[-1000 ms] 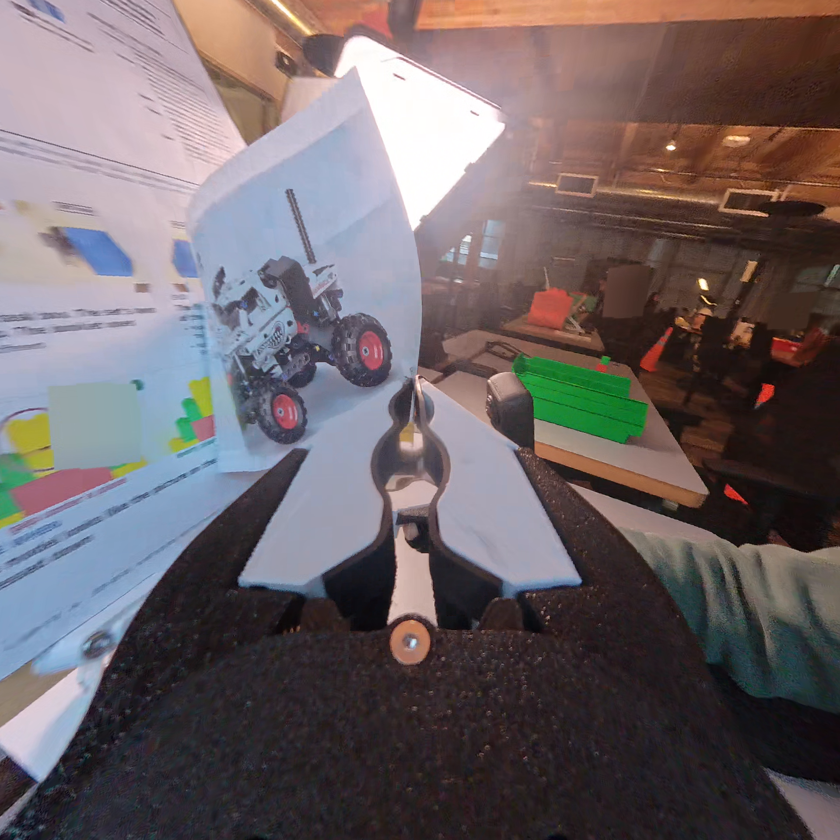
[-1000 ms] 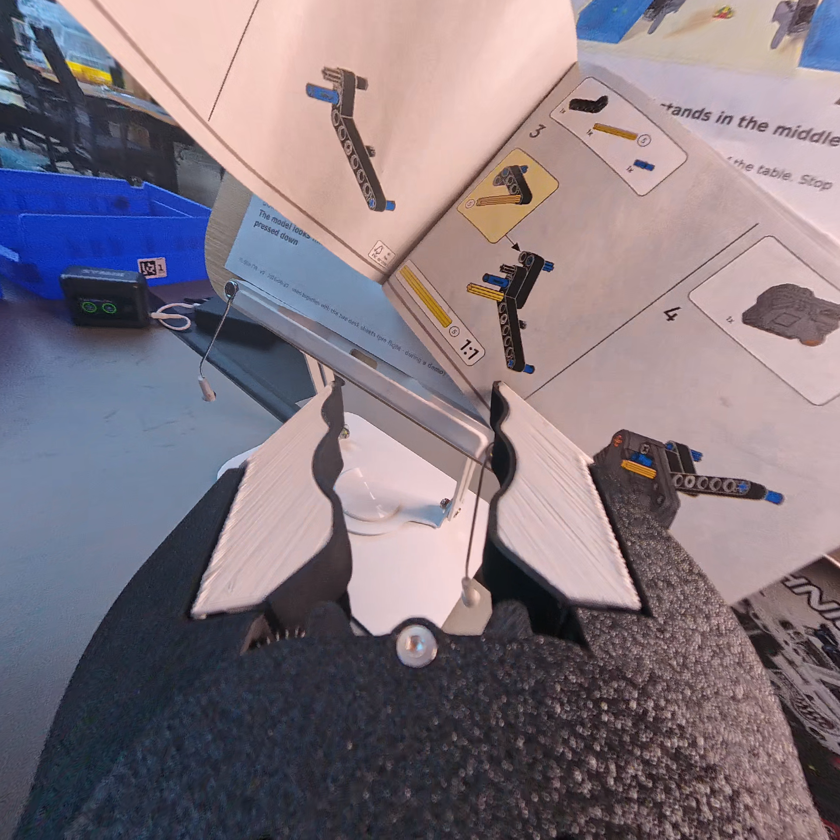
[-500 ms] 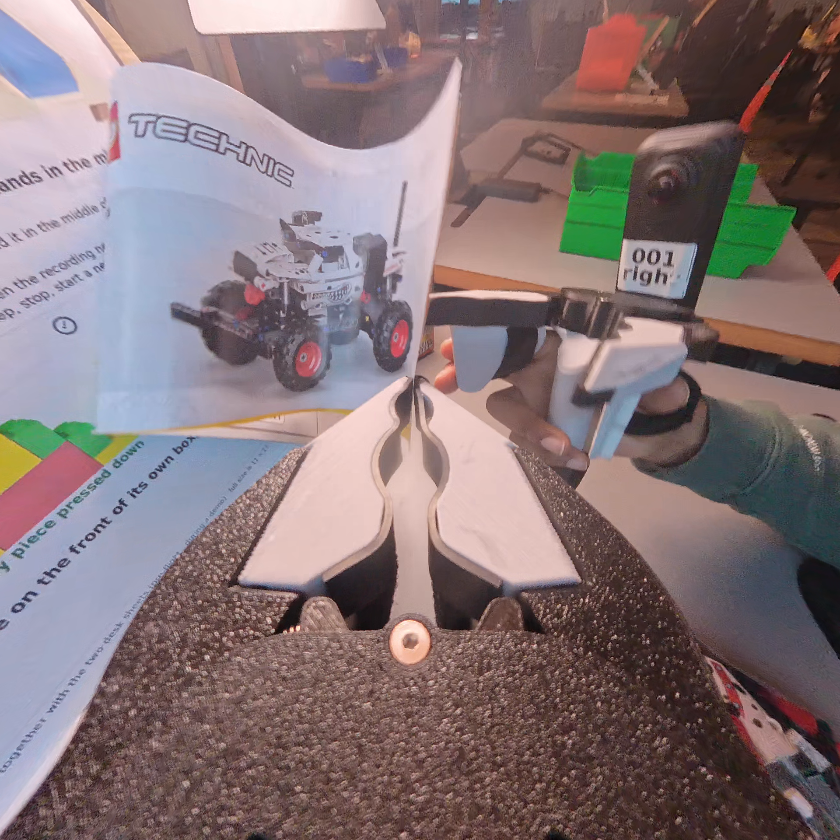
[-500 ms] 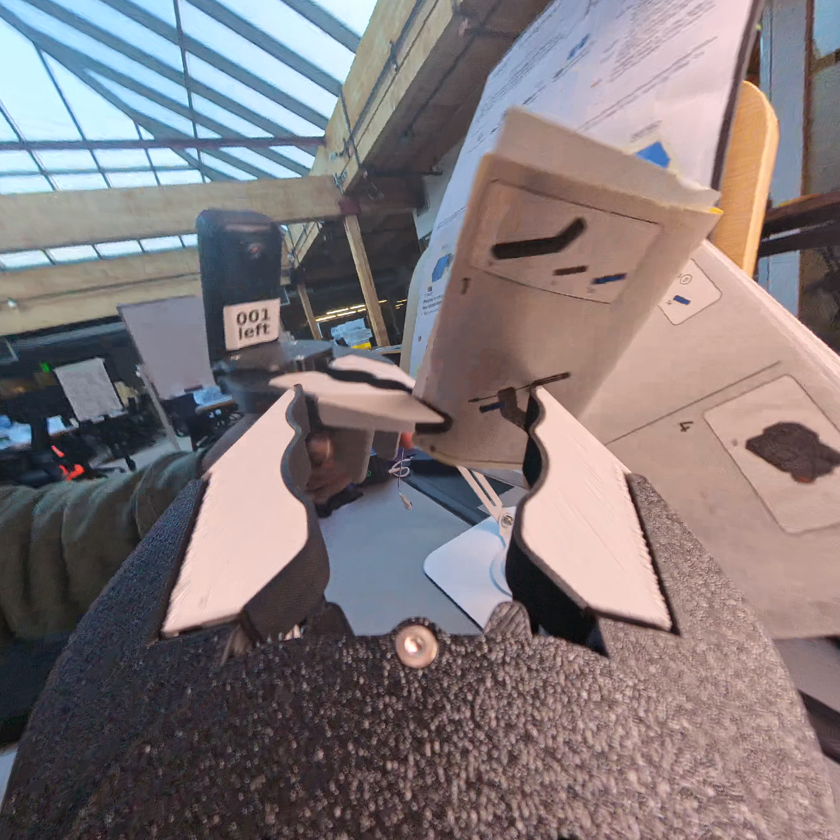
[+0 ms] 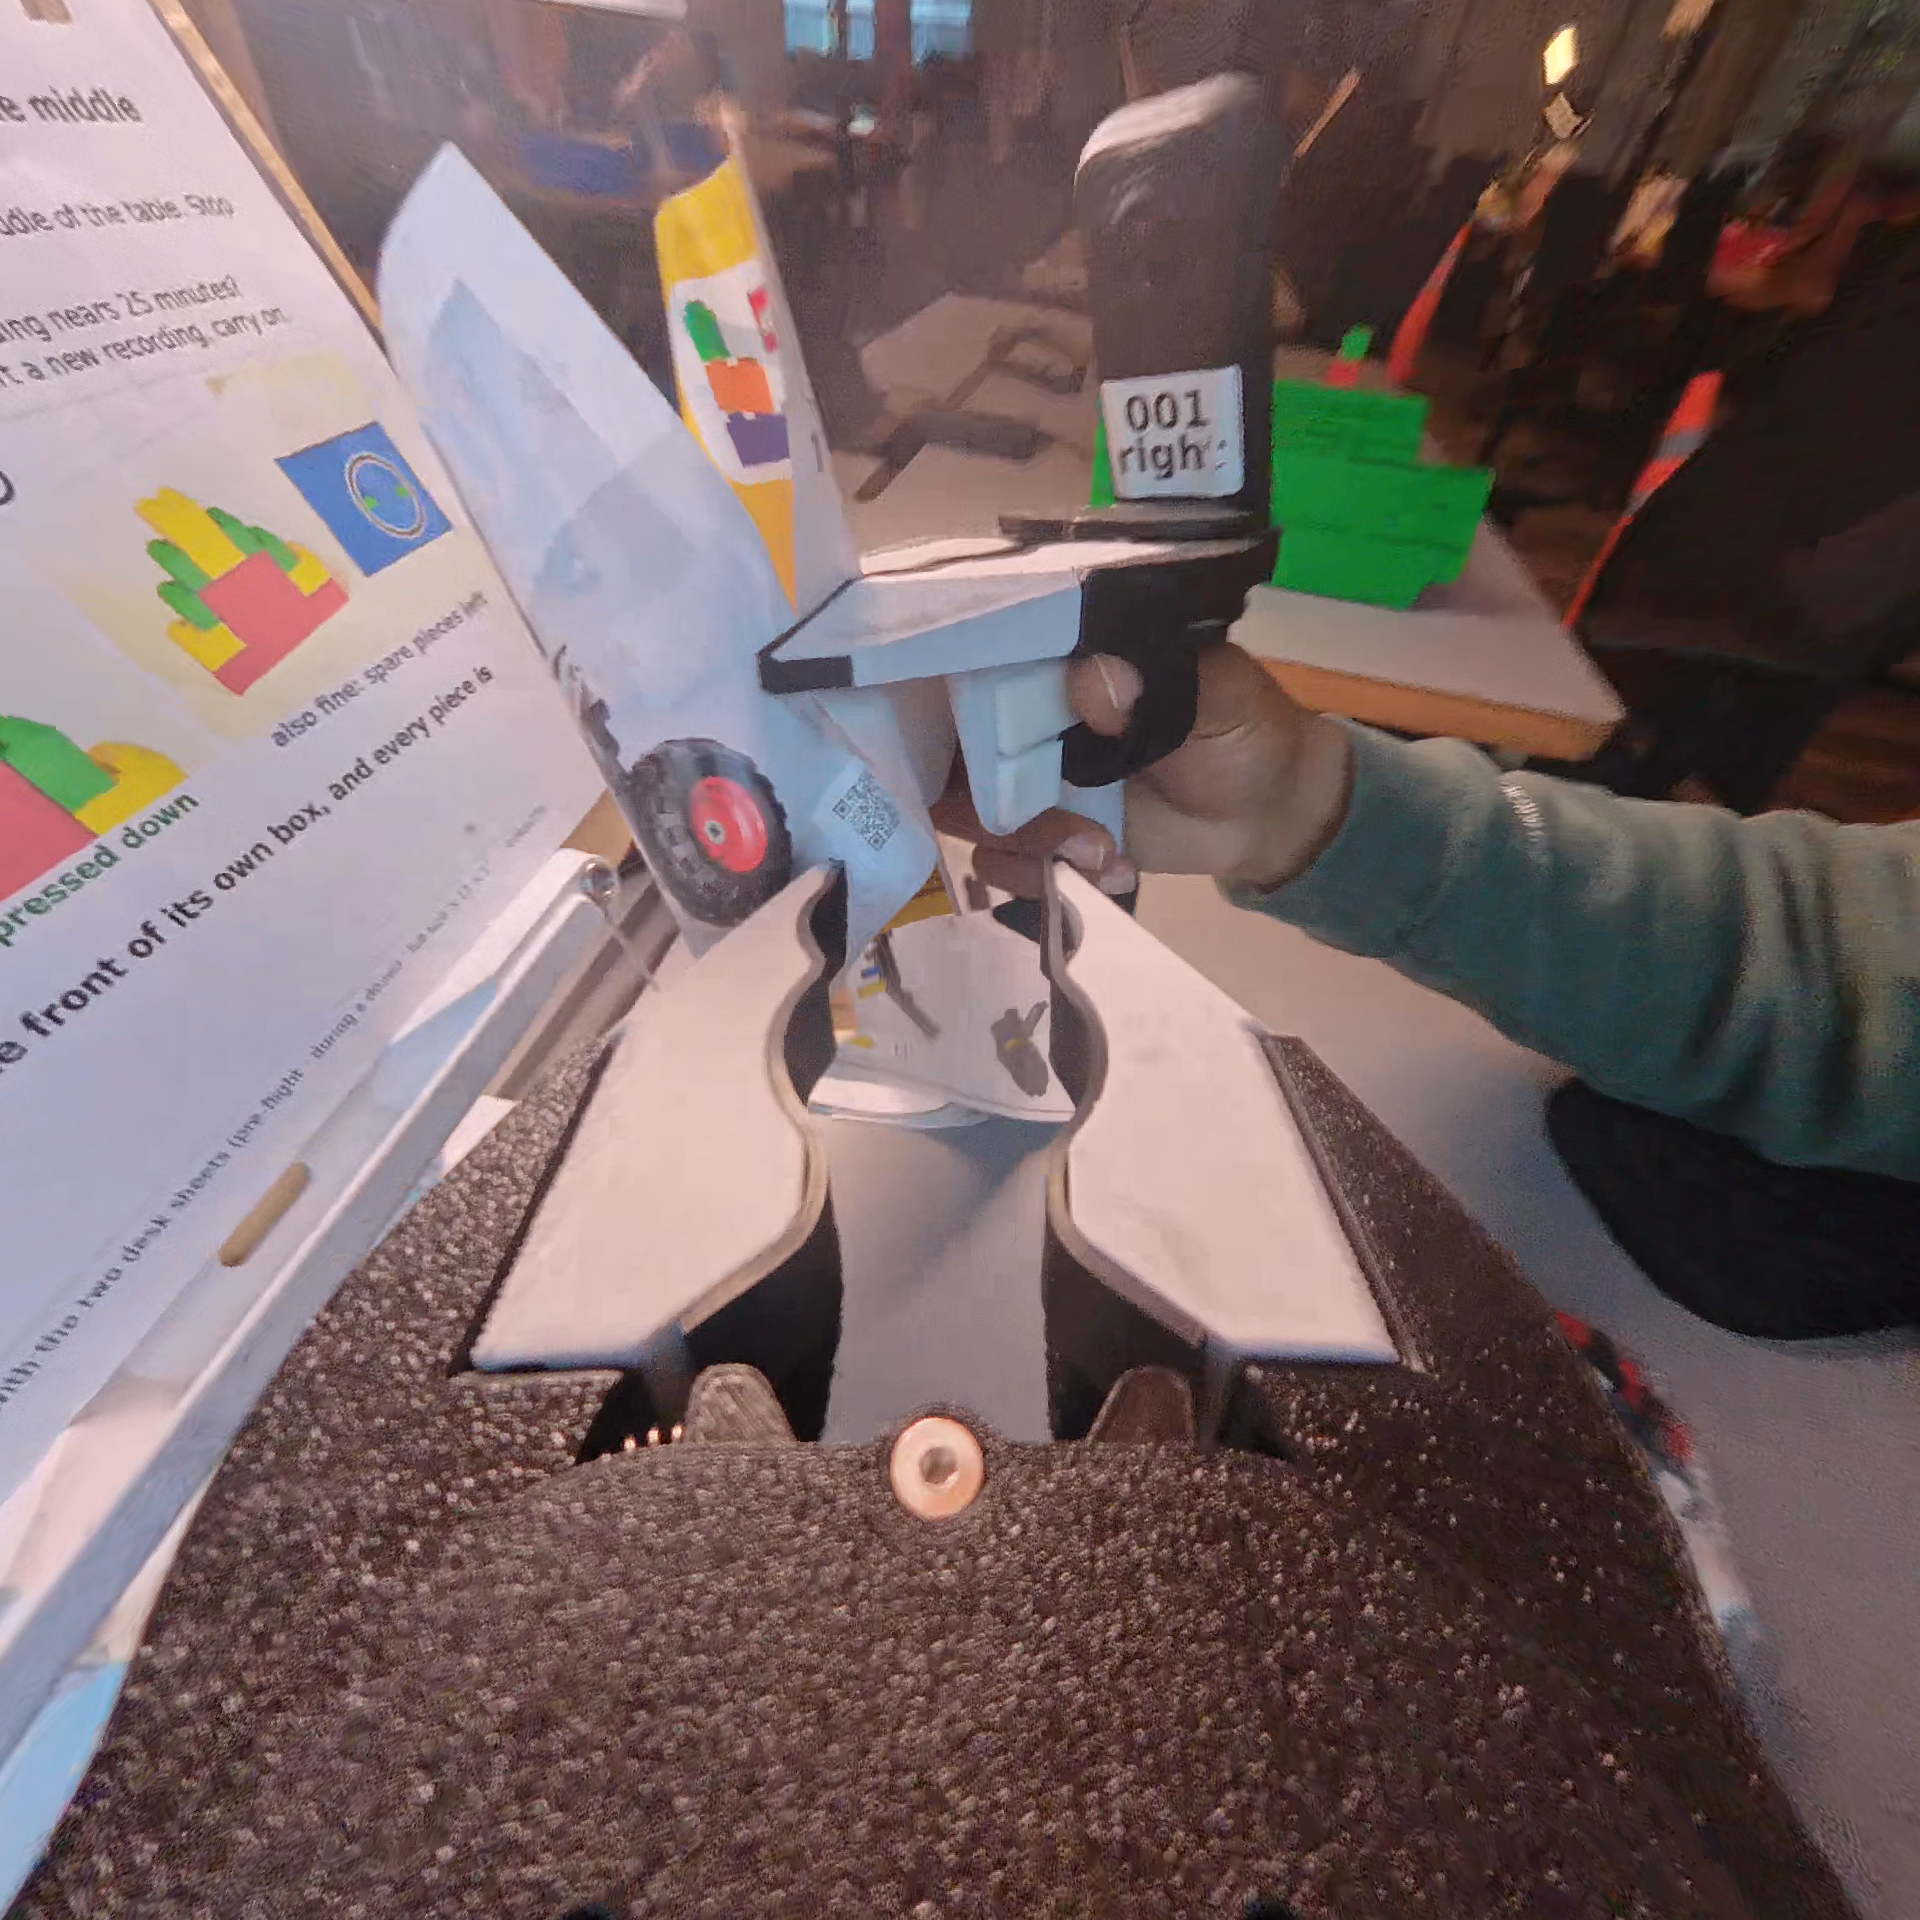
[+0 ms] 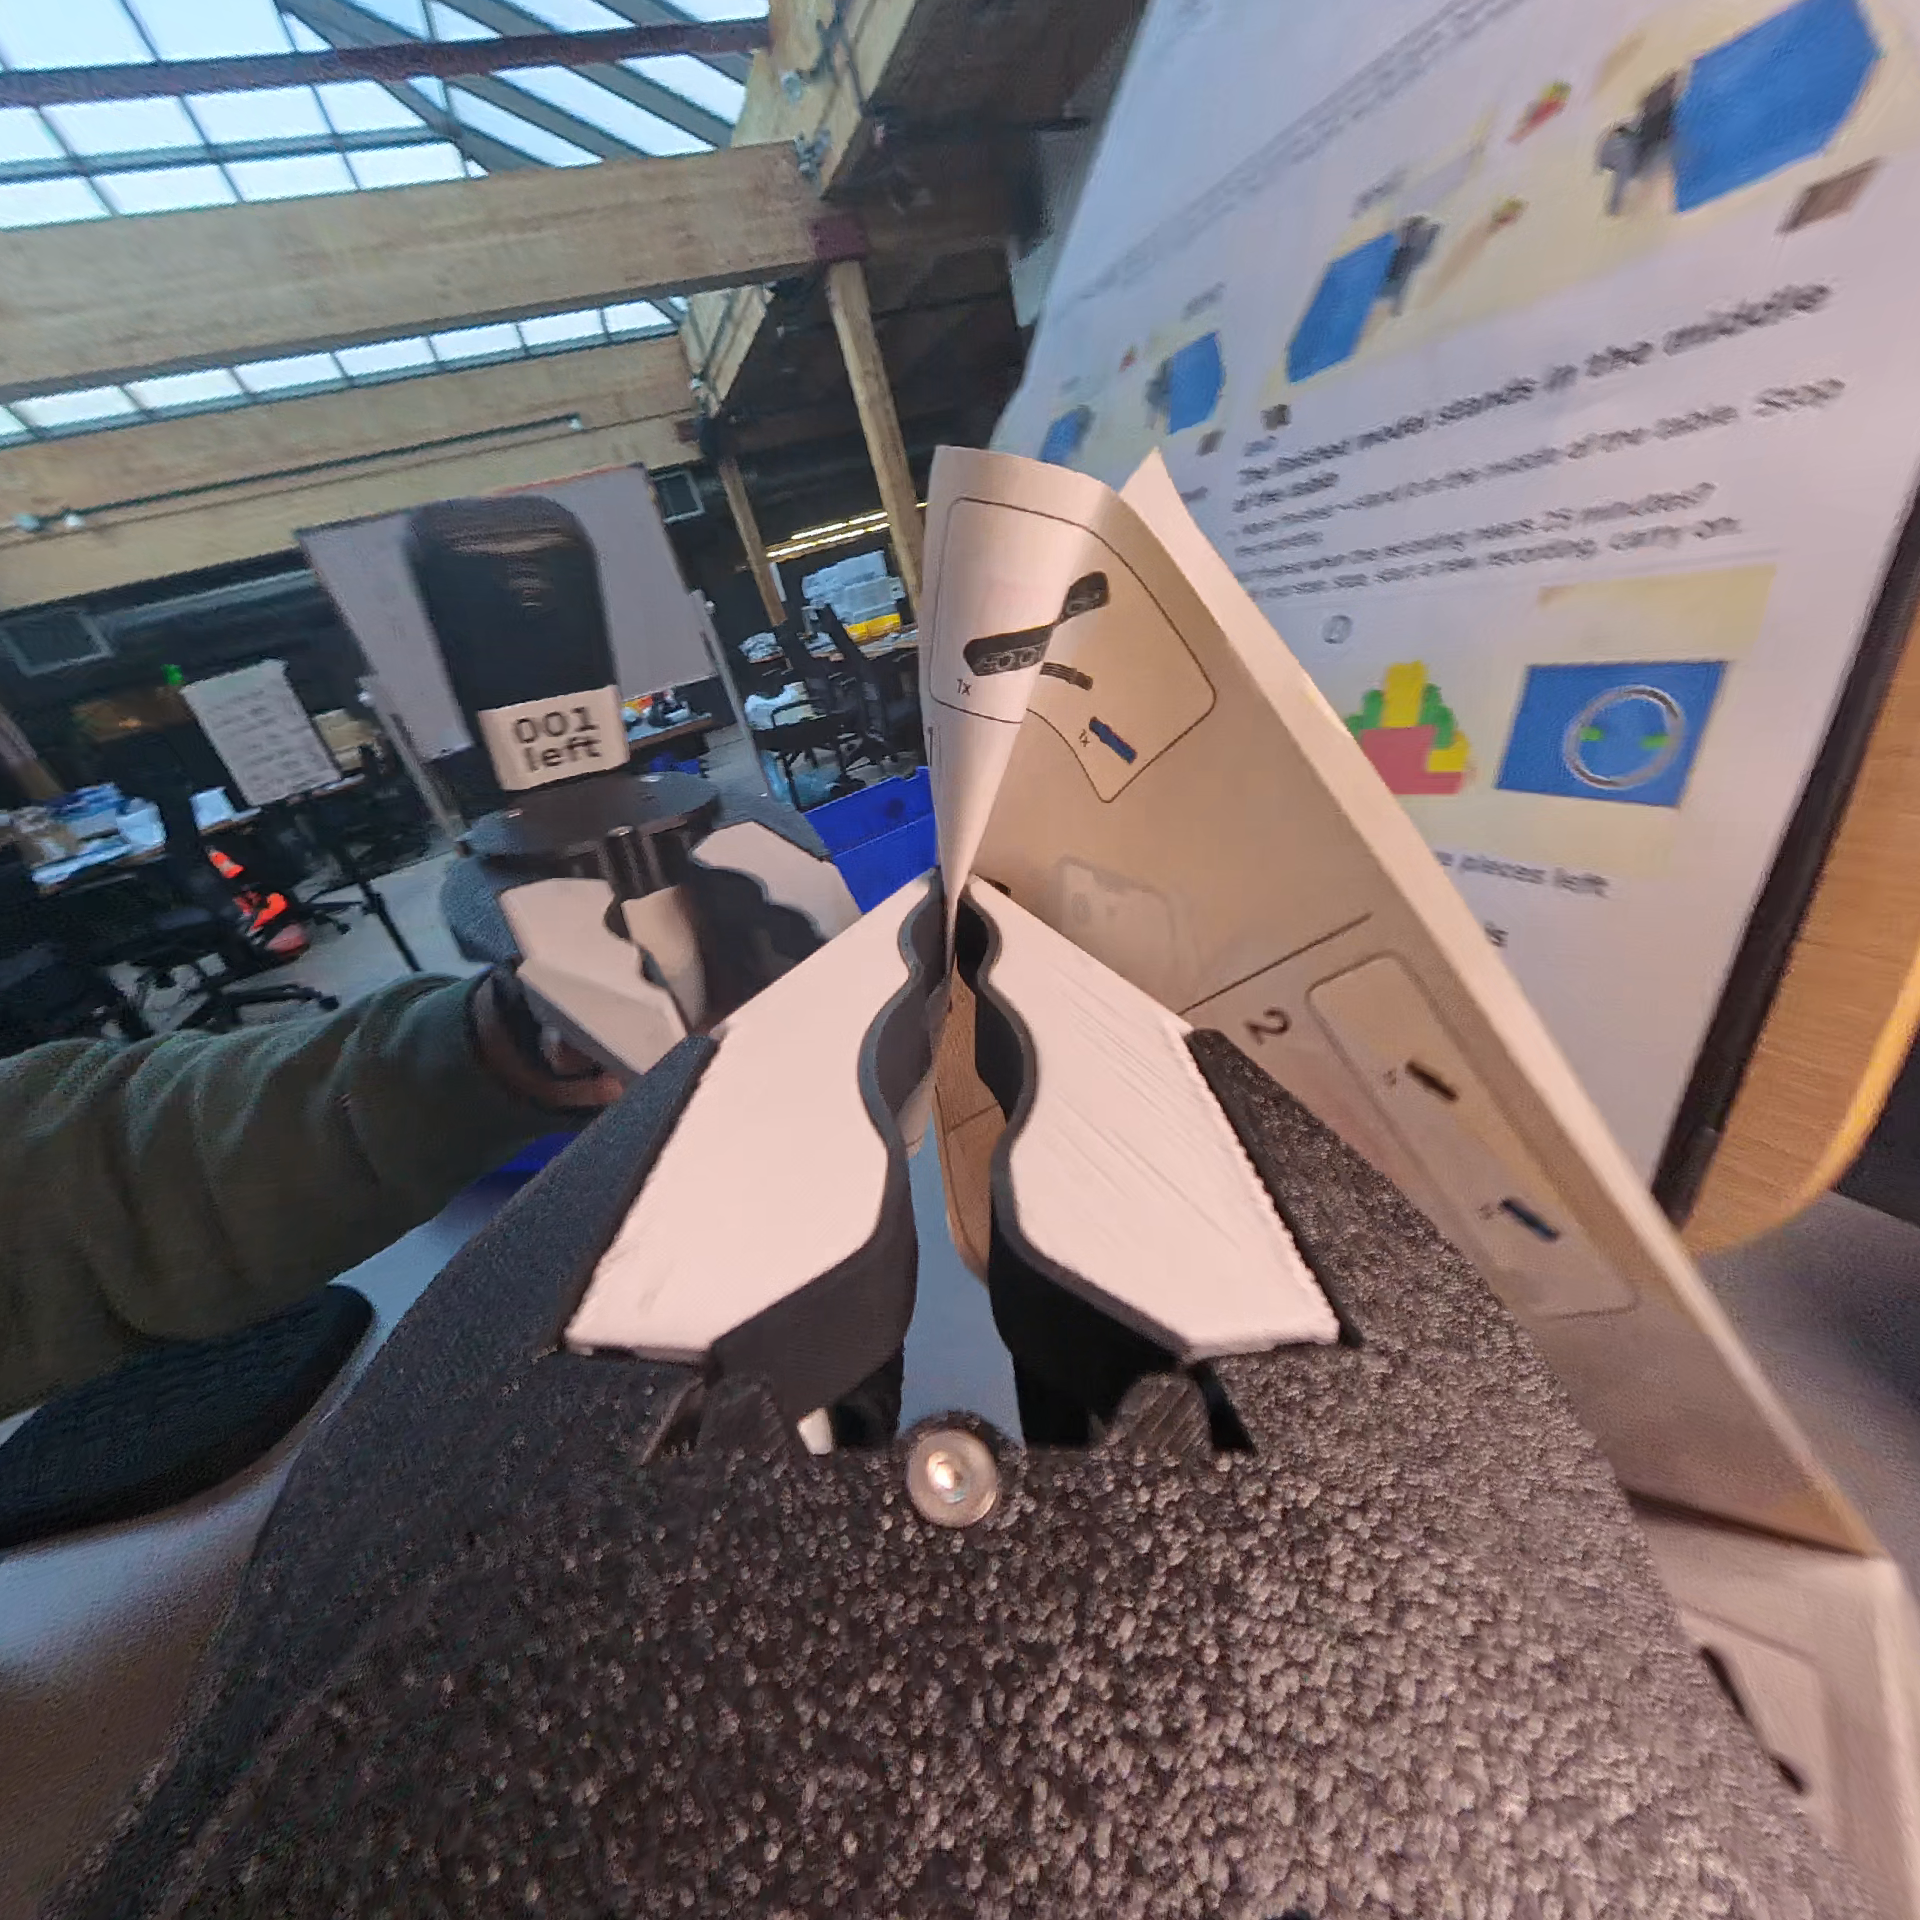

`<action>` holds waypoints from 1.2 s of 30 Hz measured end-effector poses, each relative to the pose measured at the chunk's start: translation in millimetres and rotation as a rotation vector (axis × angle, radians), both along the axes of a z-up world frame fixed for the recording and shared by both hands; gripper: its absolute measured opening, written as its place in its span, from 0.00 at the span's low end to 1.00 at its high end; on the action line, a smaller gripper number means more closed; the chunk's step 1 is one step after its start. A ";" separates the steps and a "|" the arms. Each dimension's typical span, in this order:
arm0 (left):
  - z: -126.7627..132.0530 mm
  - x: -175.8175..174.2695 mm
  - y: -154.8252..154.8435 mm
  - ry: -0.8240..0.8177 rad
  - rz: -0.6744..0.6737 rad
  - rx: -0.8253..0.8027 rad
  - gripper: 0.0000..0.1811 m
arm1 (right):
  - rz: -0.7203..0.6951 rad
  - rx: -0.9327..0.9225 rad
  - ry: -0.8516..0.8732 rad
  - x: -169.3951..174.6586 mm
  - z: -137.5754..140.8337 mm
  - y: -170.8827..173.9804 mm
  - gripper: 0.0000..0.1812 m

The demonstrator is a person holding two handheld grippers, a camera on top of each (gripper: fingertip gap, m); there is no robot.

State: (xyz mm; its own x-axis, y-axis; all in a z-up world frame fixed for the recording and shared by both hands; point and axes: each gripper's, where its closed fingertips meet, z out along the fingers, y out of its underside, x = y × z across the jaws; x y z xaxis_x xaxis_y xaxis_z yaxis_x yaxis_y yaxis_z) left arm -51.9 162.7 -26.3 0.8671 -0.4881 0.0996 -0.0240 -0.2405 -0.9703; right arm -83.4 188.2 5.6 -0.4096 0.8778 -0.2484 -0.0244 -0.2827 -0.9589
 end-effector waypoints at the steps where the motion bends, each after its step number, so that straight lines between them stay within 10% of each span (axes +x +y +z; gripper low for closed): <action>1: 9.0 -1.3 -10.8 -0.074 -0.034 0.028 0.21 | 0.036 0.021 0.011 5.5 4.3 -8.0 0.00; 5: 23.5 -23.5 -49.0 -0.261 -0.096 0.085 0.31 | 0.139 0.069 0.012 19.8 15.9 -33.7 0.00; 18: -59.0 -14.5 -82.0 -0.511 -0.243 -0.174 0.41 | 0.591 0.085 0.139 45.1 69.4 -128.0 0.00; 24: -42.0 -3.8 -78.4 -0.946 -0.331 -0.275 0.47 | 0.664 0.072 0.217 53.1 99.1 -132.2 0.00; 36: -20.6 65.5 -60.0 -0.654 -0.406 -0.271 0.34 | 0.479 0.185 0.089 48.6 126.9 -90.4 0.00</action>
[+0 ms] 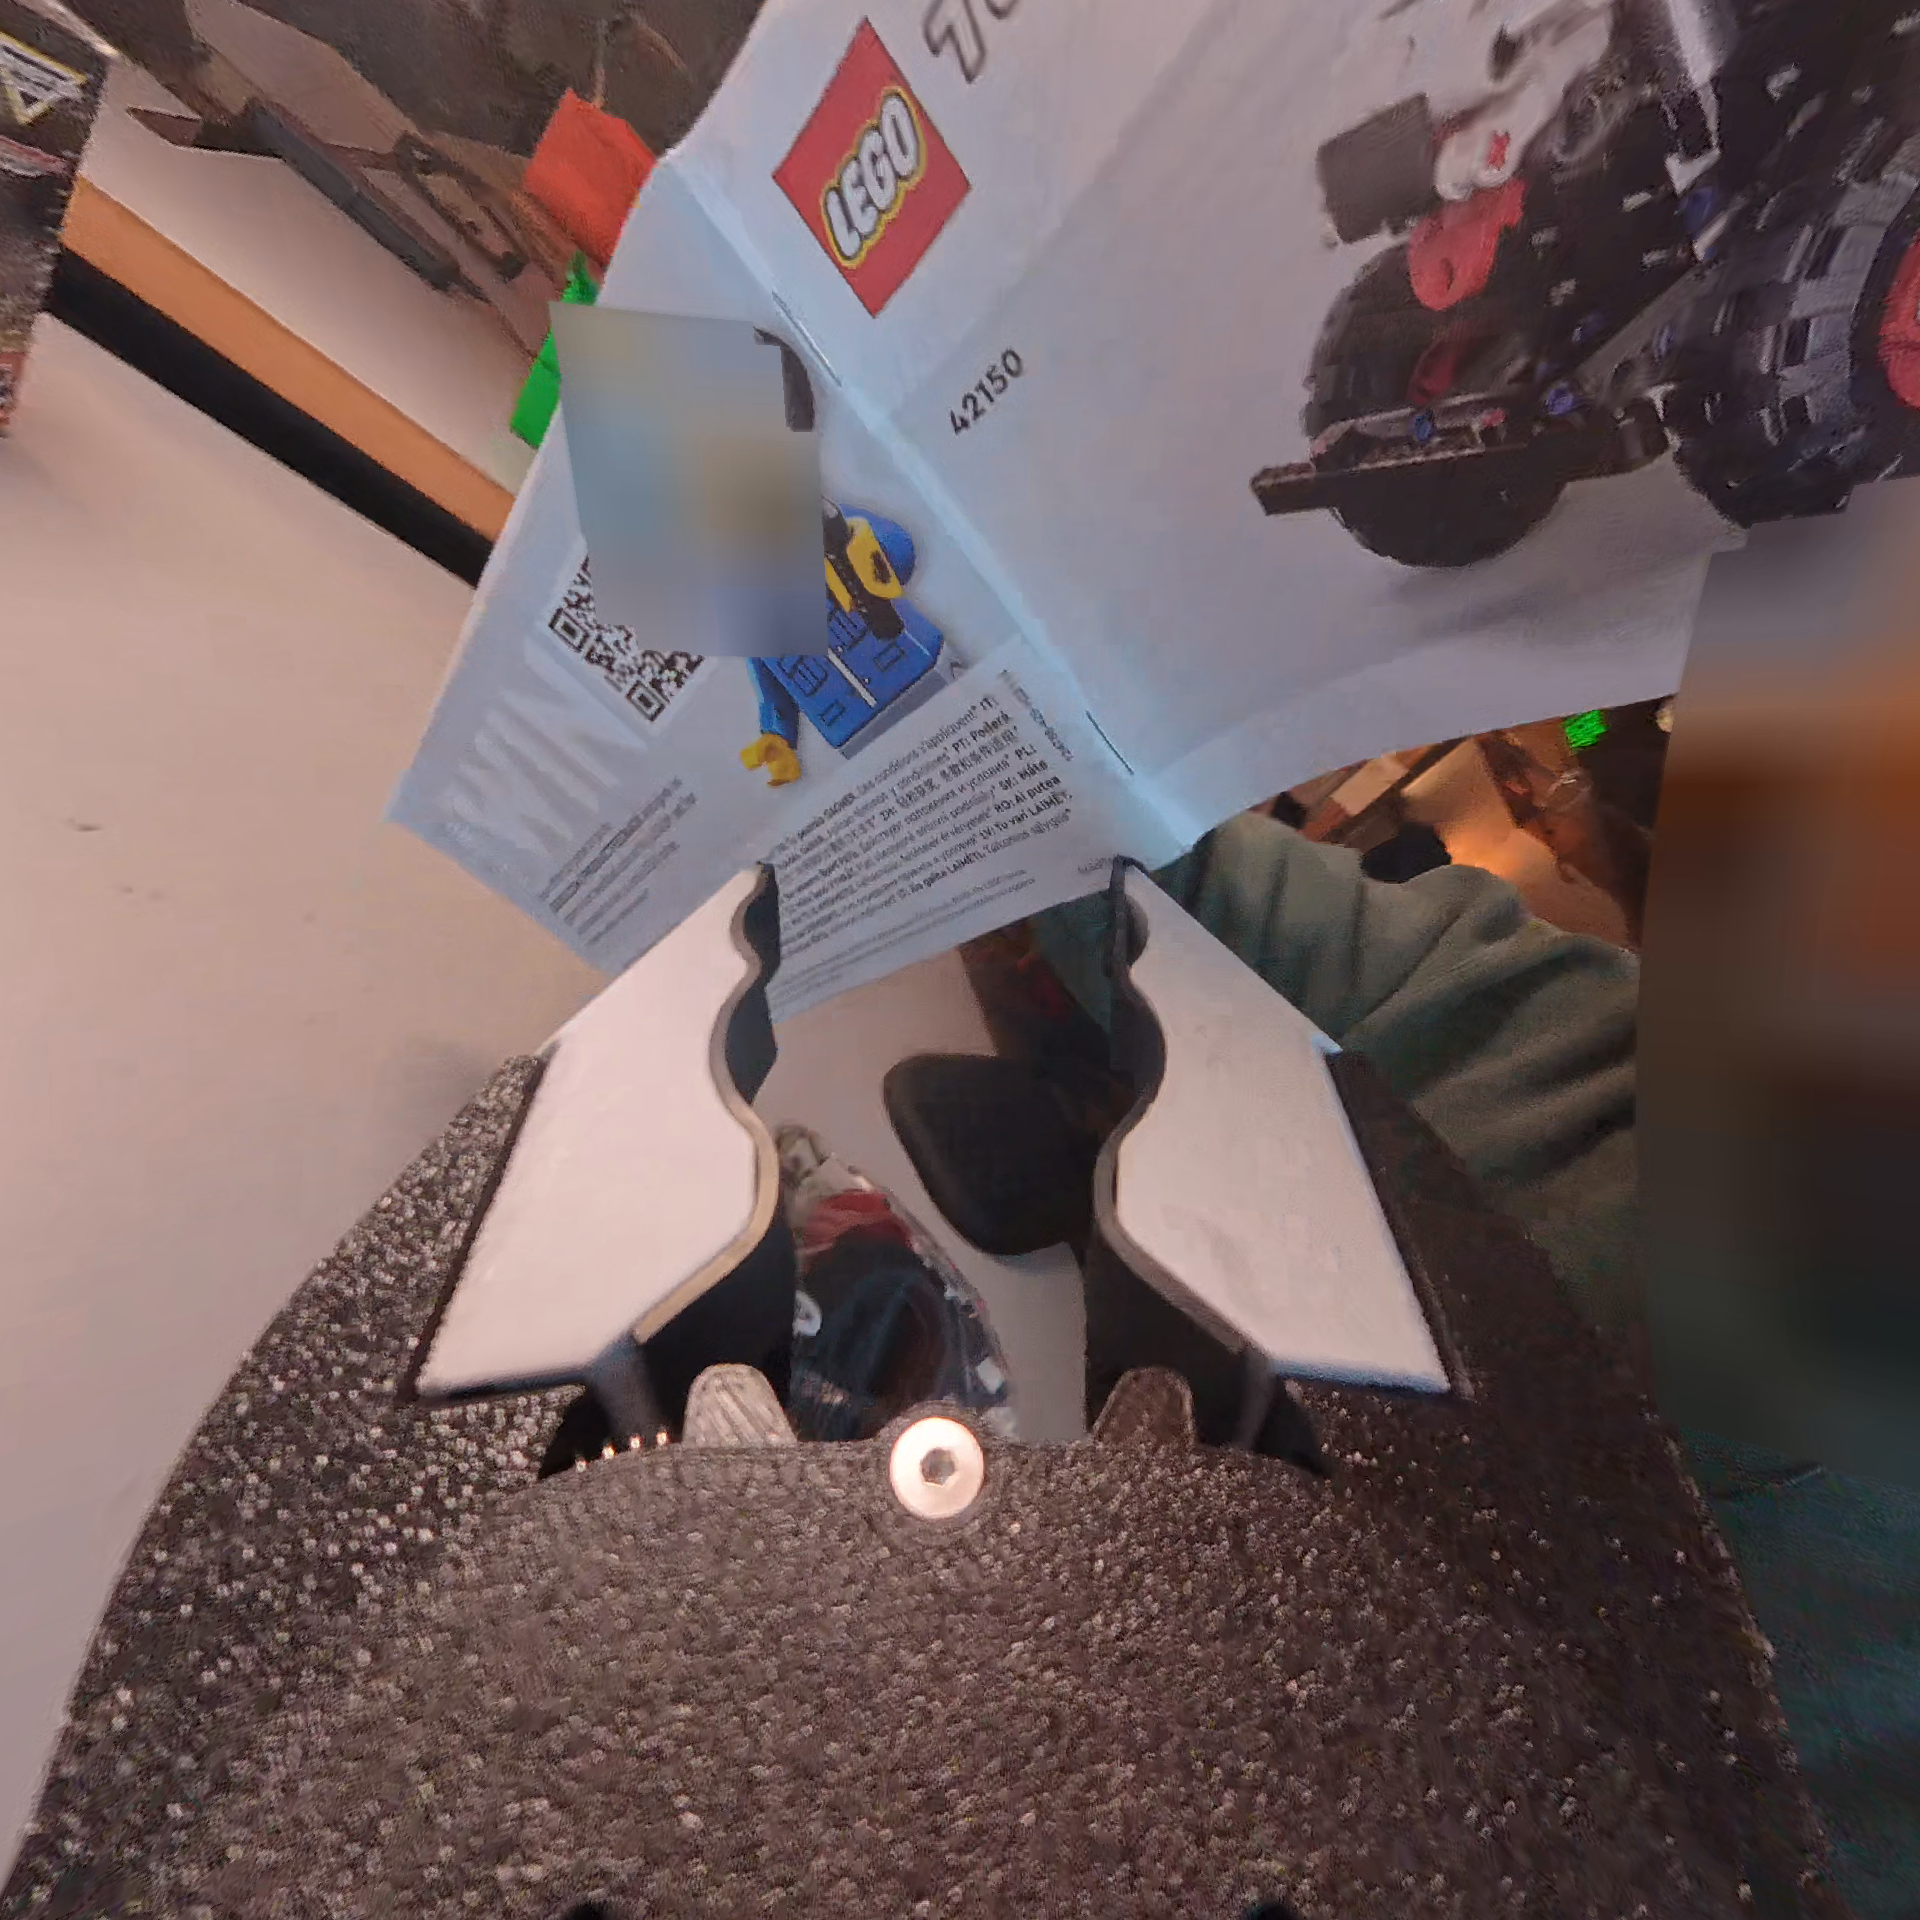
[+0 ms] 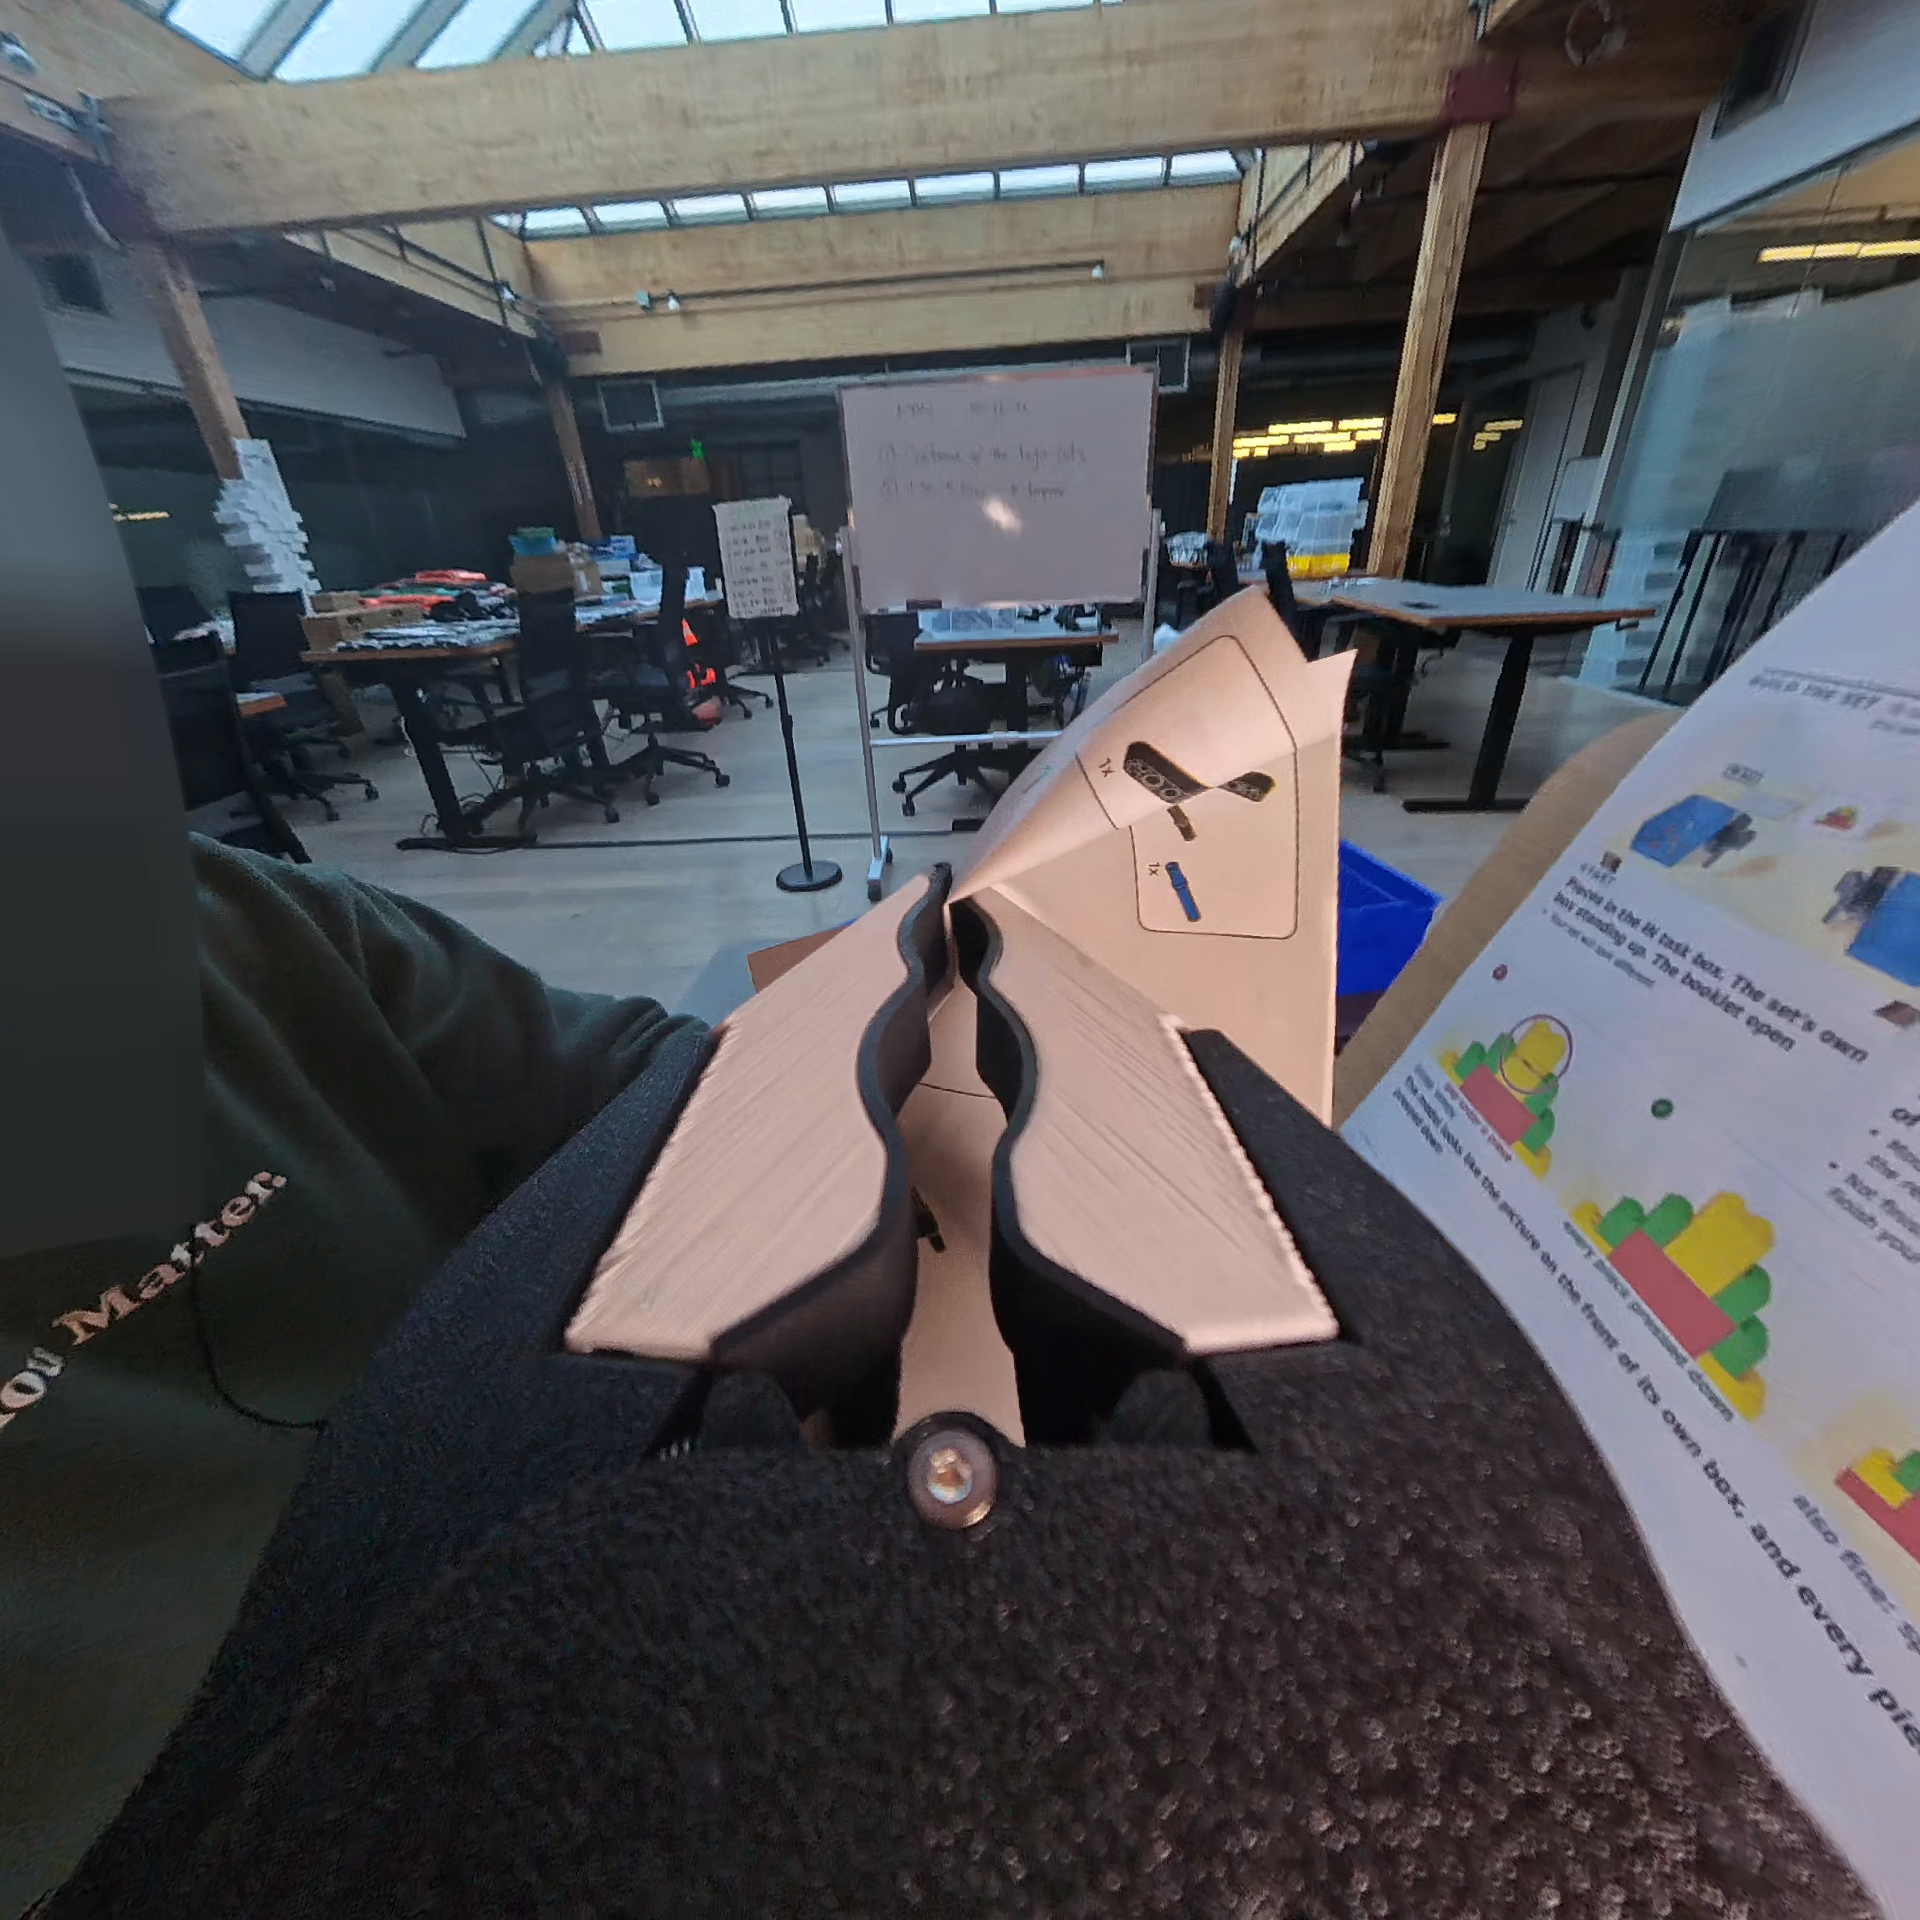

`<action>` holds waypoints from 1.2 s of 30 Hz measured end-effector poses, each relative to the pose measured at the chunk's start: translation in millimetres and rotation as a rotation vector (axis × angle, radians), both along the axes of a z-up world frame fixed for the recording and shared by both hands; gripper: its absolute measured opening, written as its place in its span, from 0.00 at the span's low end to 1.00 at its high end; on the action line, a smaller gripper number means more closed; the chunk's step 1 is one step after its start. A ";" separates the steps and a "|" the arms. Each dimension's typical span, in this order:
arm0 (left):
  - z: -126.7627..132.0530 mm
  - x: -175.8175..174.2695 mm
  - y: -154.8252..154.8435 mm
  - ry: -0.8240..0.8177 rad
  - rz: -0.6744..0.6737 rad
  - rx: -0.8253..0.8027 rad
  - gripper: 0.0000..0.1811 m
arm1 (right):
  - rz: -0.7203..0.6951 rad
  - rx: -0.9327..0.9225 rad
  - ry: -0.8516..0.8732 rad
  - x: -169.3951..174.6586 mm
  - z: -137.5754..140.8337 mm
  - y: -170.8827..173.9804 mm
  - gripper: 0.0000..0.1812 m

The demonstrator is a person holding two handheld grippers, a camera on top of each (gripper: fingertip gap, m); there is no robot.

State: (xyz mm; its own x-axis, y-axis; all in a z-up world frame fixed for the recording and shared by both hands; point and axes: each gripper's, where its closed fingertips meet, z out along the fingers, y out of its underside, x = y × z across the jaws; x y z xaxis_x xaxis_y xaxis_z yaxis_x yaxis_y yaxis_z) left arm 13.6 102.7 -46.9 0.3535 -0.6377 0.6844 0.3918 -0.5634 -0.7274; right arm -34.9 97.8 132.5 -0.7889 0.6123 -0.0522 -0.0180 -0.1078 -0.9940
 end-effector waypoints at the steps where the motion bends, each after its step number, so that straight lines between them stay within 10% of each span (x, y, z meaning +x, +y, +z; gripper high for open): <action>1: -9.3 -4.2 -2.9 0.066 0.030 -0.011 0.34 | 0.006 0.009 -0.040 -7.1 -10.8 -0.8 0.00; 11: -72.1 -68.8 -60.3 0.360 0.282 -0.107 0.33 | 0.054 0.026 -0.301 -45.0 -131.9 -47.4 0.00; 23: -109.1 -110.5 -69.2 0.444 0.438 -0.217 0.32 | -0.495 -0.186 -0.832 6.4 -299.4 91.9 0.13; 29: -139.4 -136.9 -67.1 0.434 0.534 -0.370 0.32 | -0.635 -0.093 -0.762 15.6 -307.4 113.9 0.20; 36: -178.4 -161.7 -75.1 0.675 0.606 -0.472 0.30 | -0.548 0.253 -0.602 -19.3 -313.6 50.2 0.08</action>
